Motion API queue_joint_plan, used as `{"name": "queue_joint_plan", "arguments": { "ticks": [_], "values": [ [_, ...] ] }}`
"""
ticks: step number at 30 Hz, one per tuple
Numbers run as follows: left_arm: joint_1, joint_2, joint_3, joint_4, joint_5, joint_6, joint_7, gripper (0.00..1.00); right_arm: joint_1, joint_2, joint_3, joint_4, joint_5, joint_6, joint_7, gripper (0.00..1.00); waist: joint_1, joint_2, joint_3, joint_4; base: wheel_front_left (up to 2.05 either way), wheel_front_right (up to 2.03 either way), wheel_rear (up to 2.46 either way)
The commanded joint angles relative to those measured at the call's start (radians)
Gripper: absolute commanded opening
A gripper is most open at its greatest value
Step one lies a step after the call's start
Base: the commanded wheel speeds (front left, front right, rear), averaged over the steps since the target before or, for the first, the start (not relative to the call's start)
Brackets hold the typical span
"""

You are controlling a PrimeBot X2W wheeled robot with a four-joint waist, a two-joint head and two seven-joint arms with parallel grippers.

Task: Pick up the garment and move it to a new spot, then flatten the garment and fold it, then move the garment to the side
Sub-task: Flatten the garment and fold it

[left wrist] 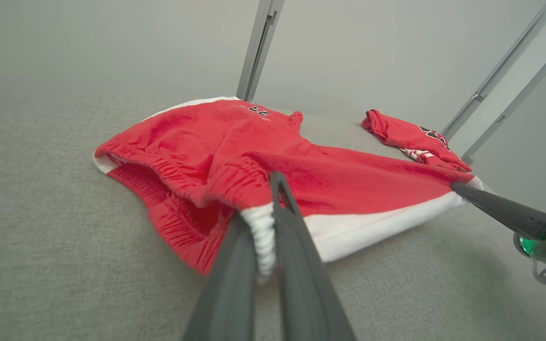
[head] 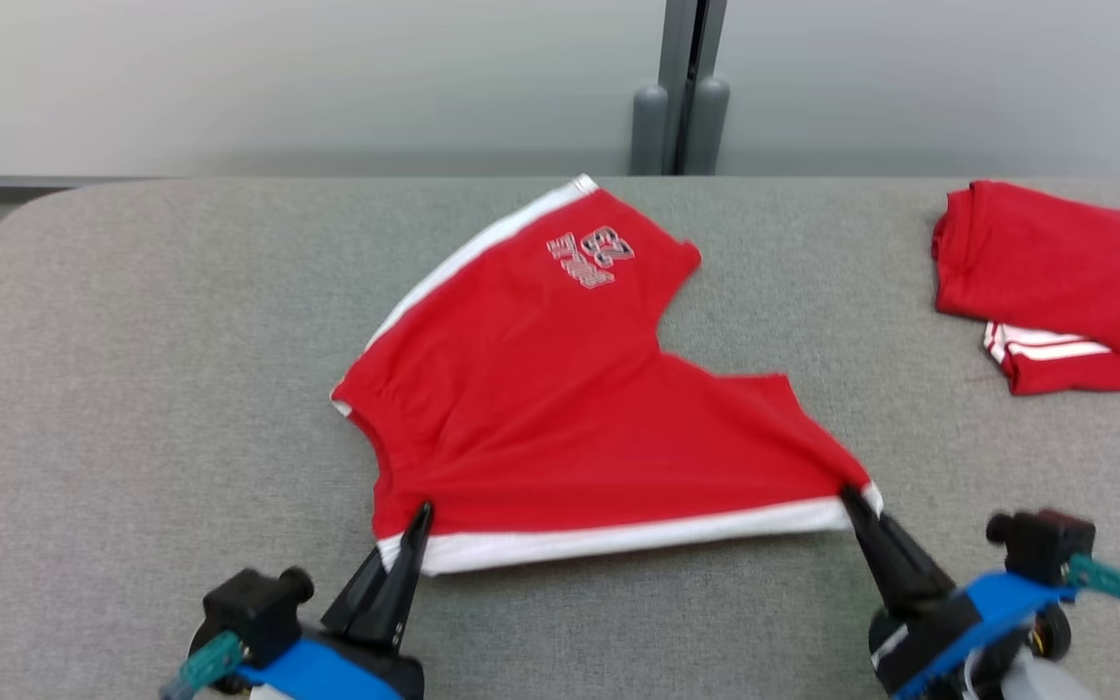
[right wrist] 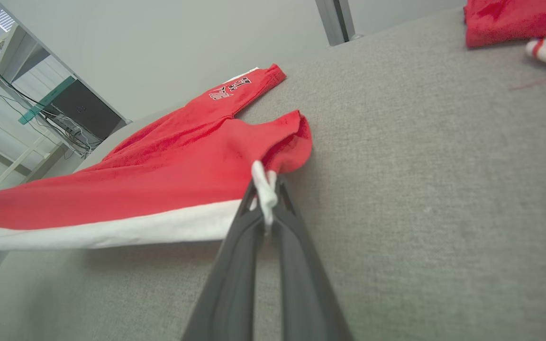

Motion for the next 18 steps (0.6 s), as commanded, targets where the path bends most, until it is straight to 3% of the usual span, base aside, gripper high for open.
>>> {"name": "queue_joint_plan", "arguments": {
  "ticks": [1,6,10,18],
  "values": [
    [0.032,0.008,0.016,-0.009,0.007,0.009,-0.005,0.0,0.073,-0.007,-0.029,-0.04,-0.009,0.0,0.019,0.0,0.0003,0.0003,-0.018,0.002,0.0,0.0,0.0],
    [0.146,0.021,0.028,-0.043,0.012,0.018,-0.004,0.0,0.299,0.05,-0.133,-0.194,-0.074,0.0,0.111,0.0,0.0003,0.0003,-0.056,0.018,0.0,0.0,0.0],
    [0.18,0.015,0.025,-0.063,0.013,0.026,-0.004,0.0,0.39,0.105,-0.232,-0.281,-0.139,0.0,0.167,0.0,0.0003,0.0003,-0.055,0.018,0.0,0.0,0.0],
    [0.125,-0.007,0.025,-0.068,0.022,0.009,-0.004,0.0,0.332,0.158,-0.343,-0.386,-0.245,0.0,0.255,0.0,0.0003,0.0003,-0.027,0.032,0.0,0.0,0.0]
  ]
}}
